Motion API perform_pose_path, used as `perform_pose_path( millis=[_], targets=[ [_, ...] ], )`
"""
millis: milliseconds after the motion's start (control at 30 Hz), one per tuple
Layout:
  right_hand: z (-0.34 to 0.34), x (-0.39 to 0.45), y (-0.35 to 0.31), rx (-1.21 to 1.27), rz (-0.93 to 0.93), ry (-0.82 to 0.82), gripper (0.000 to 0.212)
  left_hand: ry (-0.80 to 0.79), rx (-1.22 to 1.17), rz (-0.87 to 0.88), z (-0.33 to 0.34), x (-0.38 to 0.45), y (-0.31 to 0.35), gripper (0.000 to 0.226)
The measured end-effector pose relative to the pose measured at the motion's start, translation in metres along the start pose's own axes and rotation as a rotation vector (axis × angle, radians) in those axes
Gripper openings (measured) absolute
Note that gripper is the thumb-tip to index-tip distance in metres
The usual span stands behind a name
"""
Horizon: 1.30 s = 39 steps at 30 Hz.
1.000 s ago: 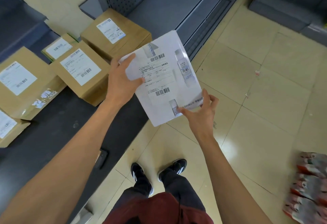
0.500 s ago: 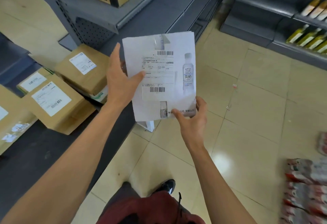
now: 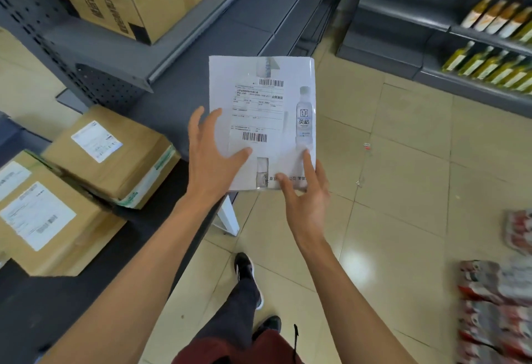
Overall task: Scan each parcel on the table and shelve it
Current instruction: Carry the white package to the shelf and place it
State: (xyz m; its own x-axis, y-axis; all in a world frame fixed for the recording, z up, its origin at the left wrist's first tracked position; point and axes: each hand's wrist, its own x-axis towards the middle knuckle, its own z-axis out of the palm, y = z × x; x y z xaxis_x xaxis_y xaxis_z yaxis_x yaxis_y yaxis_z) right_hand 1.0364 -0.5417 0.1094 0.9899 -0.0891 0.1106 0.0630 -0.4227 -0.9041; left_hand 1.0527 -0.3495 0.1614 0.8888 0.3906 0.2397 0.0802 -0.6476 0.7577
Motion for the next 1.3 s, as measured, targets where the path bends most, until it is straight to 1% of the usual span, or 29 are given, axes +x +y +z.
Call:
perform_pose_path(
  millis=[100, 200, 267, 333, 433, 533, 667, 800, 933, 1000, 1100, 1300],
  targets=[
    [0.002, 0.037, -0.006, -0.030, 0.004, 0.008, 0.068, -0.051, -0.088, 0.038, 0.004, 0.034, -0.001, 0.078],
    [0.000, 0.068, -0.016, -0.057, -0.036, -0.035, 0.077, -0.155, -0.127, 0.123, 0.004, 0.069, 0.000, 0.074],
    [-0.003, 0.086, -0.022, -0.093, -0.075, -0.070, 0.089, -0.234, -0.115, 0.166, 0.004, 0.091, 0.003, 0.082],
    [-0.008, 0.104, -0.028, -0.135, -0.109, -0.088, 0.094, -0.329, -0.070, 0.193, 0.003, 0.112, 0.010, 0.094],
    [-0.017, 0.132, -0.033, -0.180, -0.138, -0.043, 0.094, -0.481, -0.022, 0.233, 0.007, 0.140, 0.022, 0.111],
    [-0.024, 0.164, -0.035, -0.205, -0.155, 0.013, 0.094, -0.534, -0.024, 0.269, 0.021, 0.168, 0.032, 0.120],
    [-0.033, 0.214, -0.032, -0.219, -0.179, 0.067, 0.094, -0.498, -0.072, 0.313, 0.054, 0.208, 0.050, 0.115],
    [-0.055, 0.275, -0.025, -0.180, -0.146, 0.061, 0.092, -0.478, -0.125, 0.273, 0.093, 0.249, 0.076, 0.116],
    [-0.079, 0.333, -0.012, -0.136, -0.135, 0.058, 0.092, -0.468, -0.199, 0.297, 0.134, 0.285, 0.112, 0.113],
    [-0.088, 0.364, -0.008, -0.121, -0.127, 0.068, 0.092, -0.426, -0.216, 0.310, 0.155, 0.301, 0.129, 0.108],
    [-0.096, 0.407, 0.000, -0.113, -0.164, 0.090, 0.090, -0.308, -0.212, 0.290, 0.183, 0.318, 0.144, 0.097],
    [-0.089, 0.478, 0.009, -0.093, -0.181, 0.032, 0.089, -0.186, -0.203, 0.222, 0.220, 0.357, 0.149, 0.085]
  ],
)
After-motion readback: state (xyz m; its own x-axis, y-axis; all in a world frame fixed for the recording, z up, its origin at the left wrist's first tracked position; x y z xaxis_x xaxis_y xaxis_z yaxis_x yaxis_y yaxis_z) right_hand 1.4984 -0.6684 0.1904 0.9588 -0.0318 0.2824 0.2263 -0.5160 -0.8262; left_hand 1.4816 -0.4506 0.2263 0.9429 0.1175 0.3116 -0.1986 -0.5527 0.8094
